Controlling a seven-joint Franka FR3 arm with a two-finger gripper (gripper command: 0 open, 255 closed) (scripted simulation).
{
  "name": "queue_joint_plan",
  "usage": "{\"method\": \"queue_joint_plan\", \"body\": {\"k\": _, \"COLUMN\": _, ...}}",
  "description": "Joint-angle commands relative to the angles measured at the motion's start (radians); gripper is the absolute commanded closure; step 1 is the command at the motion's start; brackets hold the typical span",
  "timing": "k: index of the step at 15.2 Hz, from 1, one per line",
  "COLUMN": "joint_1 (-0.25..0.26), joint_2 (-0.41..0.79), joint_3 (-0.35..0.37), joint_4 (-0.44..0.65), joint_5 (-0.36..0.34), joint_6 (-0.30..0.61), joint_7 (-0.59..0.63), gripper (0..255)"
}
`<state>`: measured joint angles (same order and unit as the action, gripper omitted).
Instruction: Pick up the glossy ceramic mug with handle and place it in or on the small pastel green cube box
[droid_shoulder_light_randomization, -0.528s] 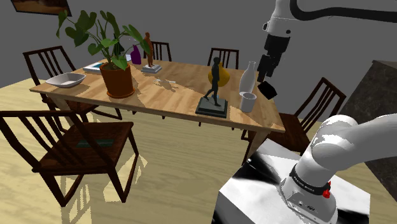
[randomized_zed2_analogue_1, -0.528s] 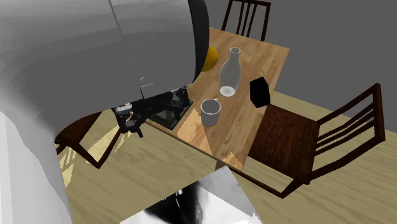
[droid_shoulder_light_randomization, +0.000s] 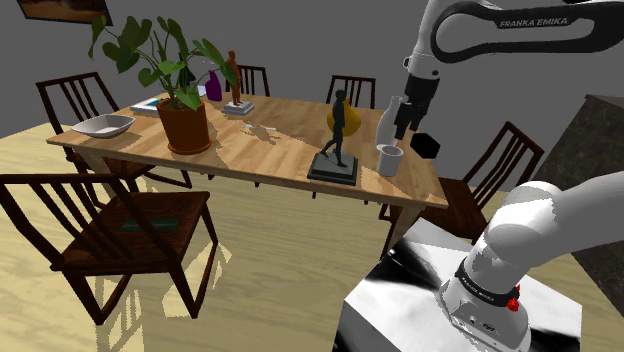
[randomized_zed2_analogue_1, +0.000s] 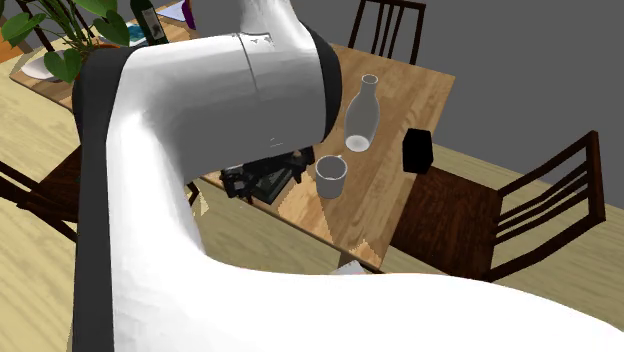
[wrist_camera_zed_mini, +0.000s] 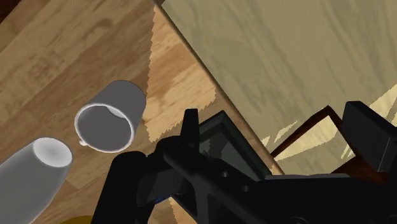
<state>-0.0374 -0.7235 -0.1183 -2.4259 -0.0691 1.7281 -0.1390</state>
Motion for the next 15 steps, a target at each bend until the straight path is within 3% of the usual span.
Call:
{"method": "queue_joint_plan", "body": {"k": 1, "joint_1": -0.01, "joint_2": 0.048, "joint_3": -0.022, "joint_4": -0.01, "joint_5": -0.016, "joint_6": 0.063, "joint_7": -0.014, "gripper": 0}}
{"method": "queue_joint_plan", "body": {"k": 9, "joint_1": -0.047, "joint_2": 0.266, "joint_3": -0.116, "joint_4": -0.023, "joint_5": -0.062, "joint_6": 0.308, "joint_7": -0.077, "gripper": 0}}
{"method": "queue_joint_plan", "body": {"k": 15, "joint_1": -0.064, "joint_2": 0.468, "joint_3": -0.186, "joint_4": 0.023, "joint_5": -0.058, "joint_6": 0.475, "joint_7": -0.133, "gripper": 0}}
